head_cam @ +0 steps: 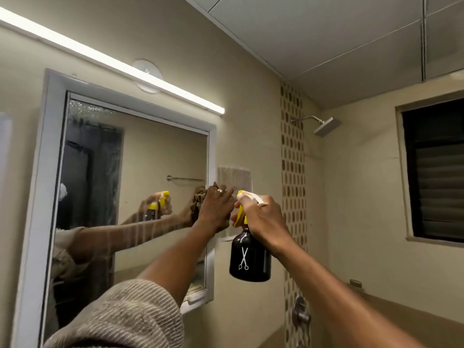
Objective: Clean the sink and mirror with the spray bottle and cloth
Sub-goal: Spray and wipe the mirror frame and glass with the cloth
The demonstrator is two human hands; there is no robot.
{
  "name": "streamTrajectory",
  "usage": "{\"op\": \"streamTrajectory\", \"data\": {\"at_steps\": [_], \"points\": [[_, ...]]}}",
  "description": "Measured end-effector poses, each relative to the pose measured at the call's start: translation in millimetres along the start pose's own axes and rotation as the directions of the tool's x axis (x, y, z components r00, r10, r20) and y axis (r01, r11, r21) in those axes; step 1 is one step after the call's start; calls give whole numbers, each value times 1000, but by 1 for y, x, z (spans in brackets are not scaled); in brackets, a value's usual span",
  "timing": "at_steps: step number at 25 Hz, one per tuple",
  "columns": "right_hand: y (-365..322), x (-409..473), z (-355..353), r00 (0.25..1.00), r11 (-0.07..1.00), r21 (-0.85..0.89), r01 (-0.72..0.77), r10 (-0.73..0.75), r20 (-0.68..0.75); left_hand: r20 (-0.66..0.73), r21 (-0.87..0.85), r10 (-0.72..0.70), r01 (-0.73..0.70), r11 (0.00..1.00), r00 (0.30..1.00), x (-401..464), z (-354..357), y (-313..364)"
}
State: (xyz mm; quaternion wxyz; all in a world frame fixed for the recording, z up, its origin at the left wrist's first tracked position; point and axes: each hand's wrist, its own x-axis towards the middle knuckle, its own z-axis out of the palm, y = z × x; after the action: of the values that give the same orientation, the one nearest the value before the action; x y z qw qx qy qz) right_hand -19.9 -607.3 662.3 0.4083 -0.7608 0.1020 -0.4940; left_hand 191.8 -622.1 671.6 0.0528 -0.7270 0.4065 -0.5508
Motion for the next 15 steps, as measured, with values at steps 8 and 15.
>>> {"op": "streamTrajectory", "data": {"at_steps": [8,15], "points": [[41,-20,9,1000,998,-59,-20,21,12,54,-112,-45,50,992,998,-44,16,28],[84,-56,16,994,992,-64,-109,110,8,233,-176,-77,120,977,969,-128,43,81]]}}
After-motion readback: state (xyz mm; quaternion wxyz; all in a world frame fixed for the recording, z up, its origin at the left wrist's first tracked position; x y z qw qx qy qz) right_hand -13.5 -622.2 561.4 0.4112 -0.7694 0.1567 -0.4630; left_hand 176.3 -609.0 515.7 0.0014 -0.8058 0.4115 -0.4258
